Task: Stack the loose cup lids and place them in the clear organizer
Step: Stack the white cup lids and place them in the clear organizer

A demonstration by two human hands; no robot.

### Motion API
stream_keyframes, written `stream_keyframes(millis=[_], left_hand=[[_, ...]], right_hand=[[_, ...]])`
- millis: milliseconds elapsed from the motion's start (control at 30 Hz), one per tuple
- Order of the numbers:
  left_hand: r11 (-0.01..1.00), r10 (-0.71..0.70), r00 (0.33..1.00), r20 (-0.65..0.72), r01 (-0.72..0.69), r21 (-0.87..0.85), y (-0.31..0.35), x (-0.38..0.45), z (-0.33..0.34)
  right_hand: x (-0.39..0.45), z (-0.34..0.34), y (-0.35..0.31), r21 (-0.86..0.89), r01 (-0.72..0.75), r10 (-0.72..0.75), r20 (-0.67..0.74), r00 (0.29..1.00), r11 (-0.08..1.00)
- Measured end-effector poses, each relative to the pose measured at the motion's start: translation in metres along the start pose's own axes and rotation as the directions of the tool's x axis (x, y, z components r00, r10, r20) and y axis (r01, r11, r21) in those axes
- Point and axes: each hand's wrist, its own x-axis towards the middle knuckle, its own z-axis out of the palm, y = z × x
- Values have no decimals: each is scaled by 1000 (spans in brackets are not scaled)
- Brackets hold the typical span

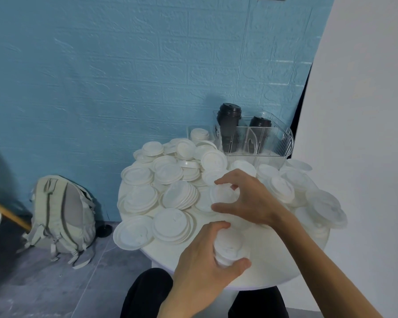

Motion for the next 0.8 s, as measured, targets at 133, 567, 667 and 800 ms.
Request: stream_keyframes(millis=[133, 567, 667, 800], left_hand=[[1000, -3, 999, -38, 2, -20, -1, 2, 2], [999, 0, 998, -59, -3, -49, -5, 6, 3], [998, 43, 999, -32, -44, -33, -6, 5, 3], [998, 64, 998, -24, -64, -10, -9, 4, 3]], right_hand=[[-21, -11, -1, 89, 48, -39, -99, 994, 995], [-87, 22, -10, 112, 84, -87, 22, 996, 990], [-89, 24, -10, 138, 86, -88, 10, 996, 987], [-92, 27, -11, 123, 75, -76, 4, 997, 990]])
